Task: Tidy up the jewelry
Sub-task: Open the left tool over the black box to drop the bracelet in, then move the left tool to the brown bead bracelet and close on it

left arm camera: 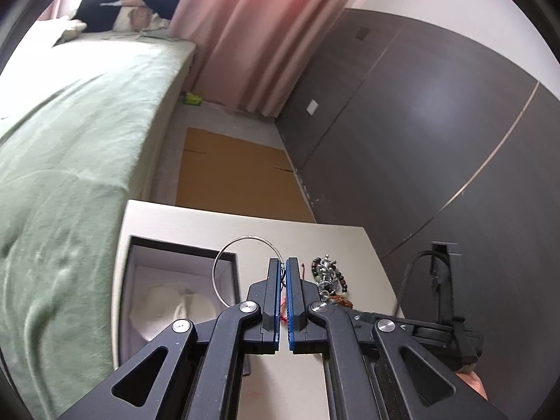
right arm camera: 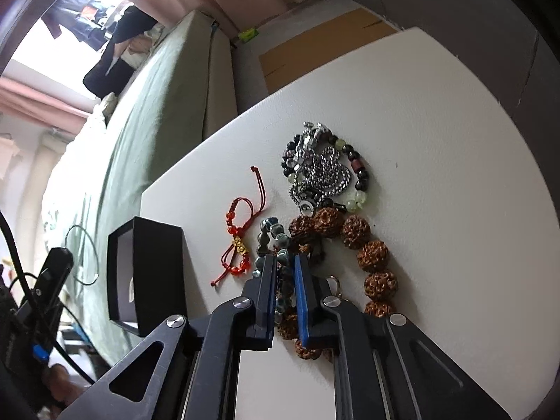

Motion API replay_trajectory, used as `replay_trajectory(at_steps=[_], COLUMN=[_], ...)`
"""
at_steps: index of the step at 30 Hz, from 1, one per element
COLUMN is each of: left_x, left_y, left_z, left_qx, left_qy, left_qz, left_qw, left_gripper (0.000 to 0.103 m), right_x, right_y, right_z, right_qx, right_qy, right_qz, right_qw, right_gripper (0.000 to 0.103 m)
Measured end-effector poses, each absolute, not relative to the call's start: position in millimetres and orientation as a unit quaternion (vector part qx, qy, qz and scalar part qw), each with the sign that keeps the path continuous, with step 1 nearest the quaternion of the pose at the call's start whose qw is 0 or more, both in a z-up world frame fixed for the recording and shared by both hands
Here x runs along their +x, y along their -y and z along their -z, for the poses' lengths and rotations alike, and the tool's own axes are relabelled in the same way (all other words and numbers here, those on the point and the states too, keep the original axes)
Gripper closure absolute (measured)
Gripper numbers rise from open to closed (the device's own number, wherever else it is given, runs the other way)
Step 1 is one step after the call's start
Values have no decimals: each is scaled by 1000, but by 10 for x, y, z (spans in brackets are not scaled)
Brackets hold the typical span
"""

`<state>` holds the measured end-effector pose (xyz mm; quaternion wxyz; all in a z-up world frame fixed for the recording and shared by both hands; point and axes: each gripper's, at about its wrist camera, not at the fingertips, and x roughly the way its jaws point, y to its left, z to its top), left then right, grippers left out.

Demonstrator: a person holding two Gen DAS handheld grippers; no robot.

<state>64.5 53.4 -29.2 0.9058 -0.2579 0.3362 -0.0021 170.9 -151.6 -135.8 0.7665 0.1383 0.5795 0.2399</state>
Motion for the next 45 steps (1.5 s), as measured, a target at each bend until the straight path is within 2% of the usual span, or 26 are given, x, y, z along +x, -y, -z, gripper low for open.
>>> replay_trajectory(at_steps=[8, 11, 12, 13, 14, 15, 17, 28, 36, 37, 38, 40, 45], left_x=[553, 581, 586, 589, 592, 588, 529, 345, 251, 254, 255, 267, 325], left_y=[-766, -822, -837, -853, -857, -867, -909, -1216, -1436, -1440, -1438, -1427, -1352], left_z=[277, 335, 349, 363, 368, 364, 317, 198, 229, 237, 241, 250, 274], left_qx=[-254, -266, -270, -272, -273, -274, -277, -296, -320, -320, -320, -318, -312], left_qy=[-354, -373, -378, -382, -383, -381, -365, -334, -325, -326, -327, -329, -337], left_qz=[-51, -49, -48, -50, -53, -56, -67, -107, -130, -130, -130, -127, -119], left_qw=[898, 887, 884, 882, 881, 881, 886, 888, 880, 880, 880, 880, 880], left_gripper=[101, 99, 96, 91, 77, 55, 36, 34, 34, 34, 34, 34, 34], right_x=[1507, 1414, 1391, 1373, 1348, 1332, 1299, 1164, 1122, 1124, 1159, 1206, 1262], right_y=[1549, 1507, 1483, 1459, 1433, 1396, 1345, 1096, 512, 482, 461, 525, 783], right_z=[977, 881, 852, 832, 804, 788, 772, 634, 653, 690, 767, 866, 866], right_qx=[167, 174, 176, 177, 177, 178, 182, 217, 244, 238, 224, 222, 225], right_qy=[-521, -505, -501, -498, -493, -489, -485, -453, -456, -464, -483, -502, -500], right_qz=[-298, -320, -328, -332, -338, -344, -351, -415, -479, -470, -447, -412, -377], right_qw=[782, 782, 781, 781, 782, 781, 779, 759, 709, 712, 719, 728, 747], right_gripper=[92, 92, 92, 92, 92, 92, 92, 92, 92, 88, 75, 61, 46])
